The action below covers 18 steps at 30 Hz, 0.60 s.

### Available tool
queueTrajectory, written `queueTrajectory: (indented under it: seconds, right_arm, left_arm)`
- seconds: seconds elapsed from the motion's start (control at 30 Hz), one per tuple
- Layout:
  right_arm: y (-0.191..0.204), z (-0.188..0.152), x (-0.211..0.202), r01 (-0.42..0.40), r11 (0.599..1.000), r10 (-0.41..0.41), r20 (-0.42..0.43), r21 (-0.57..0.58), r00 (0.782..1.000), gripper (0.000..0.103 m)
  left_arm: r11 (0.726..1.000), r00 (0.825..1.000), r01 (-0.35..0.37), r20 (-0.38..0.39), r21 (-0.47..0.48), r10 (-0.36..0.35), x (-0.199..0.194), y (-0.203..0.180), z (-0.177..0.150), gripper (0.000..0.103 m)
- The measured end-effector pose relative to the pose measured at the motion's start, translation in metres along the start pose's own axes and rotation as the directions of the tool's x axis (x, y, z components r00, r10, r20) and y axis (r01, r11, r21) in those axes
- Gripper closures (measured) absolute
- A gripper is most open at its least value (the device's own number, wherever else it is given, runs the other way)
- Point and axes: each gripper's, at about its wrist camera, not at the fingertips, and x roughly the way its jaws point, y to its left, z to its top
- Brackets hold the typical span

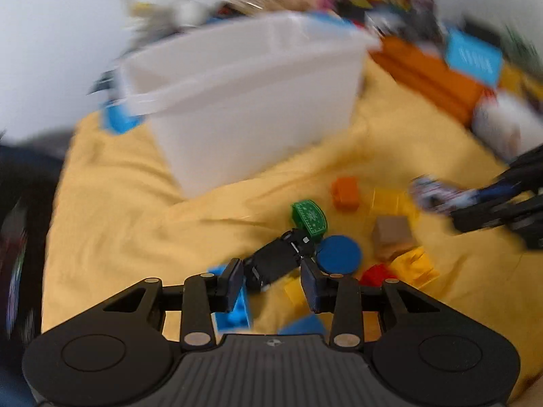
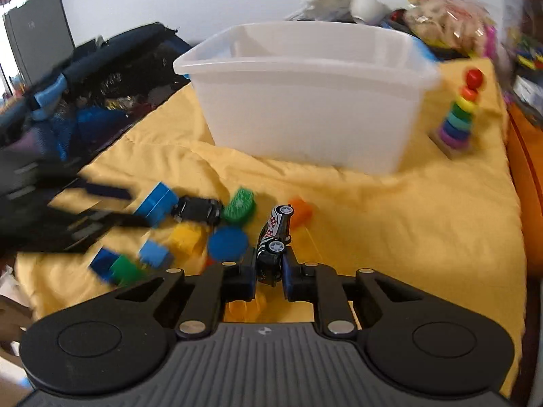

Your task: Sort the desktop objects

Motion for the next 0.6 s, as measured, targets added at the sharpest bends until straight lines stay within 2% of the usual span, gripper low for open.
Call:
queueTrajectory:
  seconds: [0.07,0.13,0.2,0.33,0.4,0.5,0.53,0.57,0.6]
  right_arm:
    - [-0.012,-0.014,-0.009,0.007,0.998,-0.006,-0.024,0.055,1.000,0.086]
    - [-0.021,-0.026,-0.012,0.029,0.995,-0.024,-0.050,0.095,0.998,0.086]
    - [-0.028,-0.036,-0.014,0.047,0.990,-0.039,-0.064,0.131,0.997,0.086]
    - [-0.033,-0.047,-0.018,0.051,0.982,-0.039,-0.071,0.184,0.997,0.086]
    - [-0.035,-0.051,-0.019,0.042,0.982,-0.030,-0.070,0.185,0.997,0.086]
    - [-0.042,-0.058,-0.015,0.002,0.974,0.018,-0.085,0.227,0.996,0.086]
    - [-0.043,-0.059,-0.015,0.000,0.974,0.020,-0.087,0.227,0.996,0.086]
    - [-0.042,-0.059,-0.016,0.000,0.975,0.020,-0.085,0.221,0.996,0.086]
    - [-0.042,-0.059,-0.017,-0.001,0.977,0.019,-0.083,0.213,0.996,0.086]
  left_arm:
    - [0.994,0.999,0.025,-0.029,0.110,-0.022,0.015,-0.005,0.010,0.062]
    - [0.980,0.997,0.079,-0.022,0.180,-0.076,0.019,-0.008,0.014,0.062]
    - [0.966,0.988,0.142,-0.087,0.217,-0.126,0.028,-0.012,0.018,0.065]
    - [0.936,0.987,0.146,-0.107,0.319,-0.117,0.027,-0.027,0.014,0.064]
    - [0.943,0.988,0.144,-0.089,0.298,-0.123,0.028,-0.022,0.012,0.064]
    - [0.986,0.990,0.110,-0.106,0.126,-0.097,0.042,0.002,0.024,0.069]
    - [0.993,0.990,0.096,-0.115,0.070,-0.087,0.047,0.011,0.025,0.071]
    - [0.996,0.990,0.076,-0.125,0.044,-0.070,0.052,0.017,0.025,0.077]
    - [0.997,0.990,0.066,-0.129,0.028,-0.062,0.055,0.022,0.022,0.077]
